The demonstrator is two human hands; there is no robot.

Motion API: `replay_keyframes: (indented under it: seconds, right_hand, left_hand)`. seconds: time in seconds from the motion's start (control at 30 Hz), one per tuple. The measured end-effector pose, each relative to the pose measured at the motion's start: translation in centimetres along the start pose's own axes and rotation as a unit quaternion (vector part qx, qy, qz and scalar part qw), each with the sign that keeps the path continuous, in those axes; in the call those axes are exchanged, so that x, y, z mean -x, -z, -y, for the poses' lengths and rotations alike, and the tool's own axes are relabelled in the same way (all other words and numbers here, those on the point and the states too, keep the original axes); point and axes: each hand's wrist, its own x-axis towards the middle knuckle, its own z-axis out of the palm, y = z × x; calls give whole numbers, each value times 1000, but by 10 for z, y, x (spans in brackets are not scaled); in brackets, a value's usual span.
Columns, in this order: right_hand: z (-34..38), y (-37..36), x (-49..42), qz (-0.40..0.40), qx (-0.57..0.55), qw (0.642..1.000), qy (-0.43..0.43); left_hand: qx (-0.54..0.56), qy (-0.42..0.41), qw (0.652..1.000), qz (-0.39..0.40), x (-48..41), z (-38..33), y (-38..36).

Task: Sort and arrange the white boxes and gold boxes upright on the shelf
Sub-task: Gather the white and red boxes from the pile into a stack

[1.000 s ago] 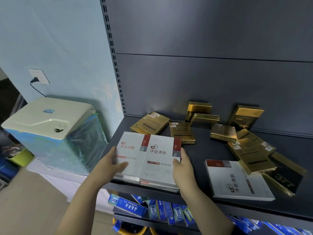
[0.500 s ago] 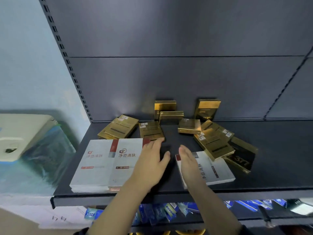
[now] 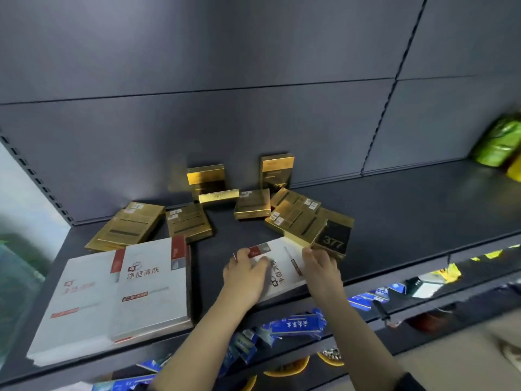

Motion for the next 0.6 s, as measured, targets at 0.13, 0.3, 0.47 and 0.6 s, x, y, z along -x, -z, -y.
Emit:
replay_keyframes:
  seconds: [0.13,0.3,0.47,0.6]
  right_hand:
    - [0,0,-1,11,-98,994,-38]
    - [2,-14,6,40,-207,976,-61]
    - [13,-34,5,68,-201,976,-48]
    - [28,-43,9,114,-128,985,-4]
  left_hand:
    - [240,-33,970,-30,5,-4,12]
    - [381,-65,922,-14,1,-13,41]
    - [429,-53,895,-108,-1,-5,68]
    - [448,-41,881,-145,4,7,95]
